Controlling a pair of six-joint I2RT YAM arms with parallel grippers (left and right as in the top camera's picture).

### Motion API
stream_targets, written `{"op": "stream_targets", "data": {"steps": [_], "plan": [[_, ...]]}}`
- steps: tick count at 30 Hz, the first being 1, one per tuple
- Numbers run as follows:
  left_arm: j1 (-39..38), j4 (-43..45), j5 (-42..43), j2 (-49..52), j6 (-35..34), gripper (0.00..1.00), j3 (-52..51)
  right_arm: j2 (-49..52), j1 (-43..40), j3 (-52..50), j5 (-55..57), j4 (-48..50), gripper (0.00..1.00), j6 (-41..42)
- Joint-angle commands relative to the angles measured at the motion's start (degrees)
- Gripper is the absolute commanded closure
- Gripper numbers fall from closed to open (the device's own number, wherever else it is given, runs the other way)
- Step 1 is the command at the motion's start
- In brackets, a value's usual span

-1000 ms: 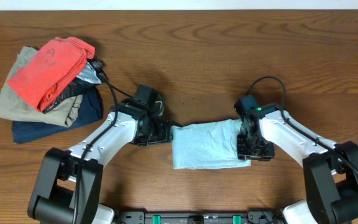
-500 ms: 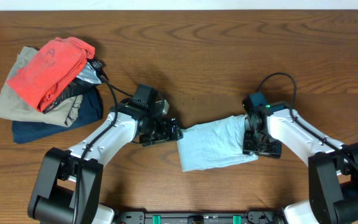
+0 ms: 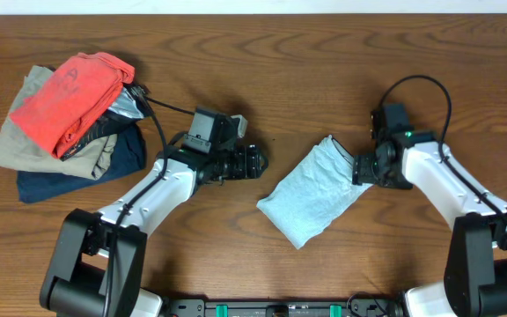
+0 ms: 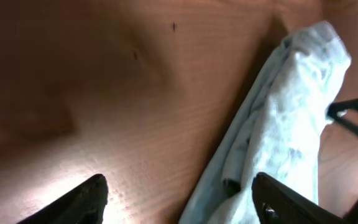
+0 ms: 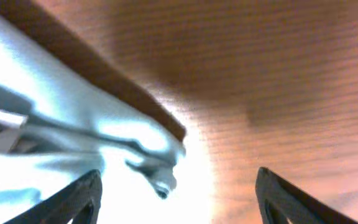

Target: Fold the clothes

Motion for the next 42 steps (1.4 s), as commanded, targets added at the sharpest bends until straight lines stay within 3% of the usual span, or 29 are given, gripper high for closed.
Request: {"op": "stream_targets", "data": {"steps": [1,3,8,12,29,32,35,36,38,39,40,42], "plan": [[-1.88,-0.61,-0.37,0.26,0.39,0.28,0.35,-1.86,-0.37,5.29,0.76,-4.48,0.21,-1.81],[-3.02,-0.42,0.04,0.26,0.92,0.28,0.35,-3.04,-0.61,7.39,0.61,-8.94,0.18,0.57],[-4.66,4.63,2.01,0.28,5.79,0.1,0.37,-5.7,-0.59,8.04,-2.84,-15.45,0.17,1.6],[-4.55,9.75,6.29,1.49,5.73,0.09,1.36,-5.79,-0.59,8.04,-4.02,-17.59,0.16,1.57],[-8.02,10.54,10.69,20.39,4.24,0.1,11.91,-5.88,-0.59,8.07,-5.97,-19.87,0.14,1.55],[-10.69,10.29,10.69,21.97,4.24,0.29,11.91,-5.88,-0.59,8.07,-5.95,-19.85,0.14,1.53],[-13.31,10.75,10.45,22.14,4.28,0.41,11.91,-5.88,-0.59,8.07,-5.86,-19.85,0.14,1.36],[-13.81,11.19,10.45,22.14,4.28,0.5,11.91,-5.88,-0.59,8.07,-5.7,-19.85,0.14,1.36],[-14.25,11.93,10.34,22.14,4.28,0.8,11.91,-5.88,-0.59,8.07,-5.7,-19.85,0.14,1.36],[-14.23,12.2,10.1,22.14,4.26,0.88,11.91,-5.88,-0.59,8.07,-5.7,-19.87,0.14,1.36],[-14.03,12.28,9.99,22.12,4.24,0.94,12.0,-5.88,-0.61,8.07,-5.64,-19.87,0.14,1.36],[-13.11,12.02,10.01,21.99,4.26,0.94,12.5,-5.88,-0.61,8.07,-4.94,-19.87,0.14,1.36]]}}
